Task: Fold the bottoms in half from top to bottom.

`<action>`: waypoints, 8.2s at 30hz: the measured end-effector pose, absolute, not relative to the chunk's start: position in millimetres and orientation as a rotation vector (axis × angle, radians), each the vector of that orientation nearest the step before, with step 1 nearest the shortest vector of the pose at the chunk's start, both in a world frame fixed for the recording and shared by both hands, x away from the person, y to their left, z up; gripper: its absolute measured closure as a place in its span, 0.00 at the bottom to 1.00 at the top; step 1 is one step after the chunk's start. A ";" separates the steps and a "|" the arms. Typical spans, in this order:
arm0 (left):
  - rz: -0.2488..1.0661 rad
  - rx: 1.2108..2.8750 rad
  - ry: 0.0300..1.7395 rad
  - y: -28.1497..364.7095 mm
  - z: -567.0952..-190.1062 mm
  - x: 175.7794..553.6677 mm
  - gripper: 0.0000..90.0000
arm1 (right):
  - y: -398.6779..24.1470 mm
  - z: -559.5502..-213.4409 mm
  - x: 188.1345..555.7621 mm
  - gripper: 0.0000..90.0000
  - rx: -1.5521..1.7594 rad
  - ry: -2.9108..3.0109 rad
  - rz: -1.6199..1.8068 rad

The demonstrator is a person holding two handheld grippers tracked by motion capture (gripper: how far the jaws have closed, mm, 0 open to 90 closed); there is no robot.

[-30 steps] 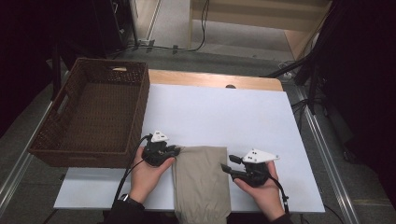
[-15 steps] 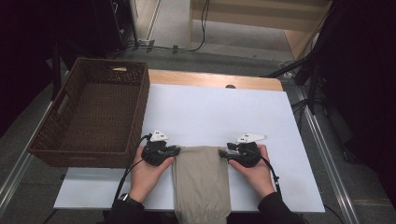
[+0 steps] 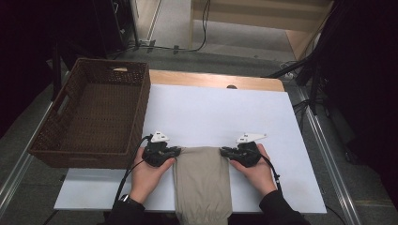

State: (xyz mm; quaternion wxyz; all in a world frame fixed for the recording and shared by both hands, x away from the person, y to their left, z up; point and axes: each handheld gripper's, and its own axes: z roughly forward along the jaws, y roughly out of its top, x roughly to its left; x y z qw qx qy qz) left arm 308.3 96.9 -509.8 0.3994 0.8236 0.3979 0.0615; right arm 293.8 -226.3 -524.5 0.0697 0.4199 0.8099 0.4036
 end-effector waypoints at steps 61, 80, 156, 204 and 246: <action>0.165 1.907 0.998 71.9 -427.5 409.0 0.35 | -254.9 -443.9 372.3 0.44 1.320 2.117 1.285; 0.039 1.904 0.788 86.7 -459.6 326.5 0.10 | -249.4 -477.0 293.7 0.41 1.262 2.187 1.376; 0.295 2.109 0.805 77.2 -507.3 255.7 0.86 | -210.5 -520.5 232.5 0.76 1.104 2.305 1.189; 0.290 2.122 0.750 78.4 -502.7 240.5 0.98 | -212.3 -513.6 218.7 0.93 1.091 2.304 1.202; 0.218 2.133 0.704 84.5 -499.0 203.4 0.98 | -215.2 -513.5 179.3 0.93 1.067 2.344 1.222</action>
